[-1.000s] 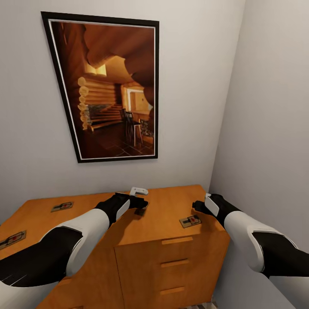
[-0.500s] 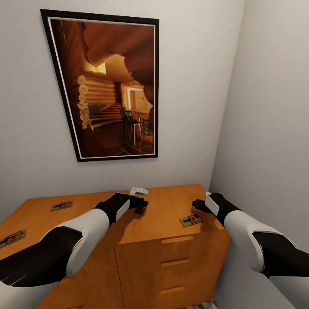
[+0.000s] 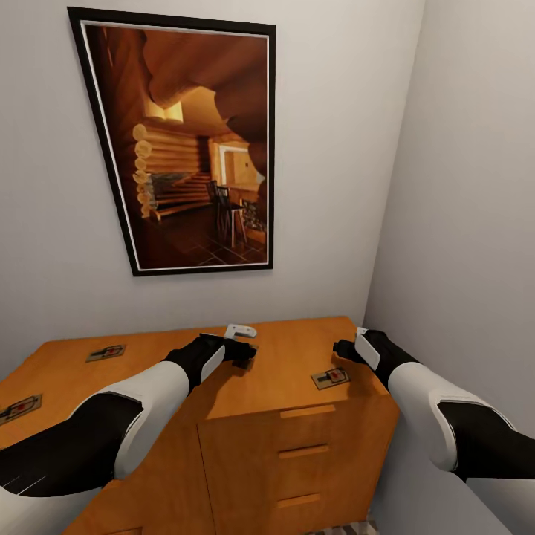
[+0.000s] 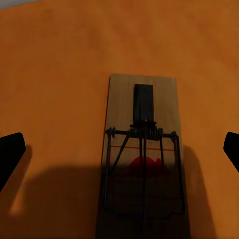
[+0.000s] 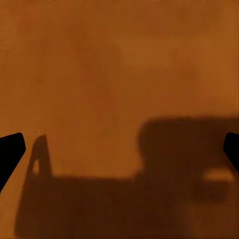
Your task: Take the four mousetraps from the cabinet in the bathroom and place them on the bathroom floor. Make sure all four end up on the same floor surface, and ensure that at least two of them are either under or directly next to the same bathroom sink.
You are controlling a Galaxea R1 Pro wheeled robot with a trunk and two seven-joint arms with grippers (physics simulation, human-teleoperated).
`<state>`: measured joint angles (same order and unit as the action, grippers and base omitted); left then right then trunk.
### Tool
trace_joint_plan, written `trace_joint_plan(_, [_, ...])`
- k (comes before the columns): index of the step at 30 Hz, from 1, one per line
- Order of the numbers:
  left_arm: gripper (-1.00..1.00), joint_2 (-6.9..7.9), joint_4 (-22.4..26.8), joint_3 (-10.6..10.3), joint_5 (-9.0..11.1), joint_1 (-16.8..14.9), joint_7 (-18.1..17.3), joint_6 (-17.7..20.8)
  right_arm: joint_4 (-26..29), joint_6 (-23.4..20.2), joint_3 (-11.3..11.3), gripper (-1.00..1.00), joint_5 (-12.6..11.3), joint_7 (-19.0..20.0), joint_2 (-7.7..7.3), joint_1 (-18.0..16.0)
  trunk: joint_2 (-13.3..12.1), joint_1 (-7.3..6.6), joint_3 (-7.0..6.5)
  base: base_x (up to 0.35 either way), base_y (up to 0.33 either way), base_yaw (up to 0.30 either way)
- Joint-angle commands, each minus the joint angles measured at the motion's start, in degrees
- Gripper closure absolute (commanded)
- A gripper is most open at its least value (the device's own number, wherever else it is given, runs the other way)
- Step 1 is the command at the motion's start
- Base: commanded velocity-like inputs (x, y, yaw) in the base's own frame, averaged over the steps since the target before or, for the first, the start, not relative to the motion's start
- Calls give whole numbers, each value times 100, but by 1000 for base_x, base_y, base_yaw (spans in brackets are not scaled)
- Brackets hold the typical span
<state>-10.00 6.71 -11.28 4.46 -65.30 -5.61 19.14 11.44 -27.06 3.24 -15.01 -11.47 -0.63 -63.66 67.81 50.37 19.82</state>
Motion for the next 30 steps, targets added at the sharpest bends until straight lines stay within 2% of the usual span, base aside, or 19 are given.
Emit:
trace_joint_plan(1, [-100,0,6,-41,46,-4,-1,29,-345,-19,63,-100,-81,-30,1,3,3,1,8,0,0,0])
trace_joint_plan(16, [-100,0,6,-41,46,-7,-2,29,-345,-19,63,-100,-81,-30,1,3,3,1,8,0,0,0])
trace_joint_plan(20, [-100,0,6,-41,46,-7,-2,29,-345,-19,63,-100,-81,-30,0,3,163,89,80,0,0,0])
trace_joint_plan(30, [-100,0,6,-41,46,-5,-2,29,-345,-19,63,-100,-81,-43,0,3,163,89,80,0,0,0])
